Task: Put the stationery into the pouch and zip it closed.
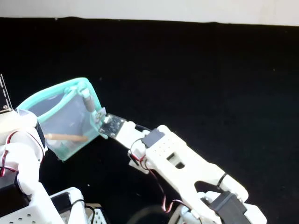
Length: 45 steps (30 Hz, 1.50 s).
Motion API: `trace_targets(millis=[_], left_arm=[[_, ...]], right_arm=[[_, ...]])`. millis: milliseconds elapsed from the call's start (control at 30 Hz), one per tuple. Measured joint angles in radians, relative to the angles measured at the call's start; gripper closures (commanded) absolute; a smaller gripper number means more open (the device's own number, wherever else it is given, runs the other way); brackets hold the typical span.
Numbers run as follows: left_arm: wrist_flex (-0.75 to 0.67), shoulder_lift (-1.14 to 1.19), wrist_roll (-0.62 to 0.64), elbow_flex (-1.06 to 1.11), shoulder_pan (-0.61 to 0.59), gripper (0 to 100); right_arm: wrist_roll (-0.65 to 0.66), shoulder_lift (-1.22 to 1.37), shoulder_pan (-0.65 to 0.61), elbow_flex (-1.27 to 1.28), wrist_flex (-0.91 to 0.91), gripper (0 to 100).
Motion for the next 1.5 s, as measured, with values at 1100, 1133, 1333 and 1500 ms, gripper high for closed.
trace_targets(millis=[1100,1133,1333,1500], left_arm=[[0.0,0.0,0.0,0.0,0.0,99],[0.0,0.0,0.0,0.0,0.0,99],[0.0,0.0,0.0,0.0,0.0,99],[0.0,0.0,0.0,0.0,0.0,99]], right_arm=[[-0.005,0.0,-0.029,0.129,-0.097,99.1],[-0.009,0.0,-0.02,0.109,-0.087,99.1],[-0.118,0.0,0.124,-0.129,-0.015,99.1],[-0.229,0.0,0.215,-0.382,0.041,99.1]])
